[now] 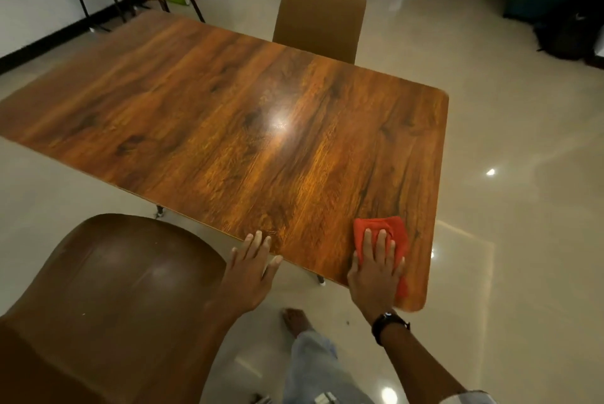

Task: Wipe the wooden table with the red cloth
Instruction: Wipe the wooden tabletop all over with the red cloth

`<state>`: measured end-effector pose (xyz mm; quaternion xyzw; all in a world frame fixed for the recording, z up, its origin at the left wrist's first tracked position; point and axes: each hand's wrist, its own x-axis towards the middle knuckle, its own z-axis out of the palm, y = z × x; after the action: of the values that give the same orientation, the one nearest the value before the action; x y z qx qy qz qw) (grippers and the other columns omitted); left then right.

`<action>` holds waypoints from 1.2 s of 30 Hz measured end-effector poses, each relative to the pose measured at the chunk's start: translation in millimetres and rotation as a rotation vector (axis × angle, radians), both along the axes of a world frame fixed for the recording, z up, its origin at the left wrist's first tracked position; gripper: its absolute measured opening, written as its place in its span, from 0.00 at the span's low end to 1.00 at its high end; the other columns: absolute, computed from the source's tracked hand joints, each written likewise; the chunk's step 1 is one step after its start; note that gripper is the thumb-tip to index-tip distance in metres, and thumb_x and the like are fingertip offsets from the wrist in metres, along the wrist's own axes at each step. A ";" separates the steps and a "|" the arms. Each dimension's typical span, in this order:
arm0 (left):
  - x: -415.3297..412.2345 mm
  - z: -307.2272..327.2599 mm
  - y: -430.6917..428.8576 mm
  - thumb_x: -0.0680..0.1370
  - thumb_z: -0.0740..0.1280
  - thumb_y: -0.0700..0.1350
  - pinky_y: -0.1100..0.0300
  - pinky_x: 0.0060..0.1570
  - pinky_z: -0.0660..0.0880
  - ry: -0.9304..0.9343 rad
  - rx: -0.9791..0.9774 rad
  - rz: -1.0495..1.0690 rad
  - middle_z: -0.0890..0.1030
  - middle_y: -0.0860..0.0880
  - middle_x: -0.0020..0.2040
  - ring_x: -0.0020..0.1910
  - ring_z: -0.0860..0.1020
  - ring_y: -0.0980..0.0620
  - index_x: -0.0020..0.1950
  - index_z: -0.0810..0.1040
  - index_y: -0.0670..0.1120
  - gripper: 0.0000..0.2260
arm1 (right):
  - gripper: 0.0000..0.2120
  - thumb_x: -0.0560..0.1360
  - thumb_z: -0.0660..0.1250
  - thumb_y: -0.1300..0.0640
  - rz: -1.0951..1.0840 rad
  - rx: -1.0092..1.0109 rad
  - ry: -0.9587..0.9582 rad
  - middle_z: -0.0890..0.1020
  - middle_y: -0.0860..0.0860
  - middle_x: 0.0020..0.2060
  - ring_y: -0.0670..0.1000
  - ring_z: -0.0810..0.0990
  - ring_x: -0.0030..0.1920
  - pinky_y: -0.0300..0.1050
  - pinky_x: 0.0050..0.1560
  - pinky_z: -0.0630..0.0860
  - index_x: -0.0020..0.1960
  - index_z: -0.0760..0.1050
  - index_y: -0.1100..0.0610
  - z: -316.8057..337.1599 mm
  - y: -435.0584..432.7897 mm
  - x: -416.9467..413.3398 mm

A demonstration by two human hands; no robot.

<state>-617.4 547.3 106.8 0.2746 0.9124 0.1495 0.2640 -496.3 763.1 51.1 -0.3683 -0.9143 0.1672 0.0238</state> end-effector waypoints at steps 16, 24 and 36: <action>-177.1 -12.5 51.0 0.71 0.31 0.71 0.47 0.78 0.44 0.070 0.028 0.145 0.44 0.50 0.81 0.79 0.42 0.52 0.81 0.48 0.49 0.43 | 0.26 0.82 0.53 0.46 0.408 -0.011 -0.051 0.52 0.50 0.79 0.57 0.50 0.79 0.63 0.75 0.45 0.79 0.53 0.47 3.9 156.6 -350.7; -251.6 -29.2 76.7 0.73 0.30 0.68 0.50 0.78 0.40 0.145 -0.118 0.133 0.42 0.51 0.80 0.80 0.43 0.52 0.81 0.43 0.50 0.40 | 0.26 0.83 0.50 0.46 0.459 0.010 -0.070 0.50 0.51 0.80 0.57 0.48 0.79 0.64 0.75 0.42 0.79 0.51 0.48 6.5 205.5 -523.7; -249.4 -13.8 61.5 0.76 0.36 0.69 0.46 0.78 0.49 -0.013 0.109 0.254 0.49 0.50 0.81 0.80 0.46 0.52 0.81 0.48 0.50 0.37 | 0.25 0.82 0.52 0.46 0.744 0.021 -0.046 0.54 0.52 0.79 0.59 0.52 0.78 0.65 0.75 0.46 0.79 0.54 0.46 3.1 92.3 -468.7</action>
<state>-866.9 608.8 93.0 0.1699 0.9286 0.2330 0.2334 -965.0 855.4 54.3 -0.0140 -0.9876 0.1465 -0.0555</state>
